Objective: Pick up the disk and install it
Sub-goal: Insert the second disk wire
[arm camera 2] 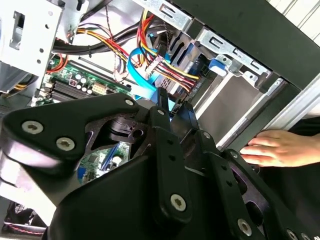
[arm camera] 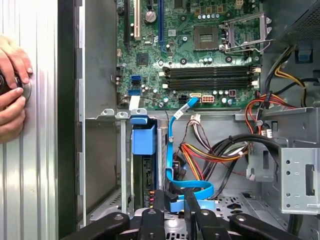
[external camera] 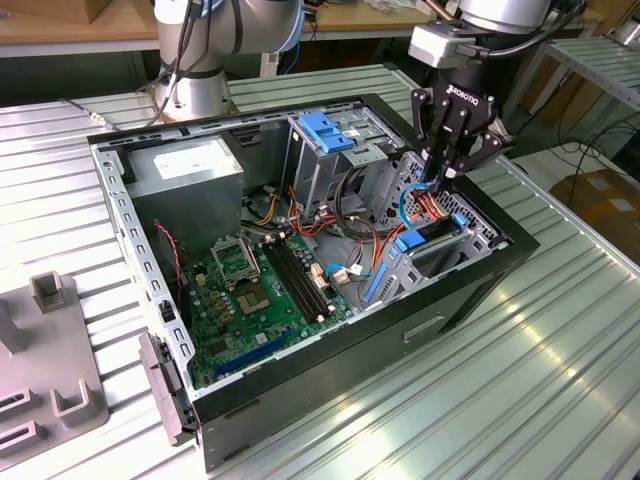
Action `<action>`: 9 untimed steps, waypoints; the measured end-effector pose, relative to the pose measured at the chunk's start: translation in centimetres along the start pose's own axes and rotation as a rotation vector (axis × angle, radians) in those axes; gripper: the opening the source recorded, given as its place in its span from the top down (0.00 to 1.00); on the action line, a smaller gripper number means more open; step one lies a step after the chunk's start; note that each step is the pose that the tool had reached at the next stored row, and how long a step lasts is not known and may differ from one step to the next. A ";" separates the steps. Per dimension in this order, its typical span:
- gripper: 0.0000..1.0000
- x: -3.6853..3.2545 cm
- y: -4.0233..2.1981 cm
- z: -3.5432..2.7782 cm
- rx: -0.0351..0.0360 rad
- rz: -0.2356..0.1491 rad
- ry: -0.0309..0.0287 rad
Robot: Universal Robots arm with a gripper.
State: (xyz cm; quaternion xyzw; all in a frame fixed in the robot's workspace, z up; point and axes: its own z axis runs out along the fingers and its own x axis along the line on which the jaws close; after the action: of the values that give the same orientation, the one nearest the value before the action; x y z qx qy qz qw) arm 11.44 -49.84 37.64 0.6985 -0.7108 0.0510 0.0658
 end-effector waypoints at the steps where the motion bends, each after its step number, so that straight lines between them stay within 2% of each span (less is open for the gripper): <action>1: 0.70 -0.09 0.00 0.10 0.0000 0.000 0.0023; 3: 0.70 -0.12 0.00 0.16 0.0000 0.000 0.0034; 5: 0.84 -0.12 0.00 0.16 0.0000 0.000 0.0035; 9: 0.84 -0.07 0.00 0.23 0.0001 0.000 0.0026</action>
State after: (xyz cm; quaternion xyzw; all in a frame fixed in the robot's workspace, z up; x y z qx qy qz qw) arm 11.44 -49.81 37.40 0.6984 -0.7107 0.0520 0.0667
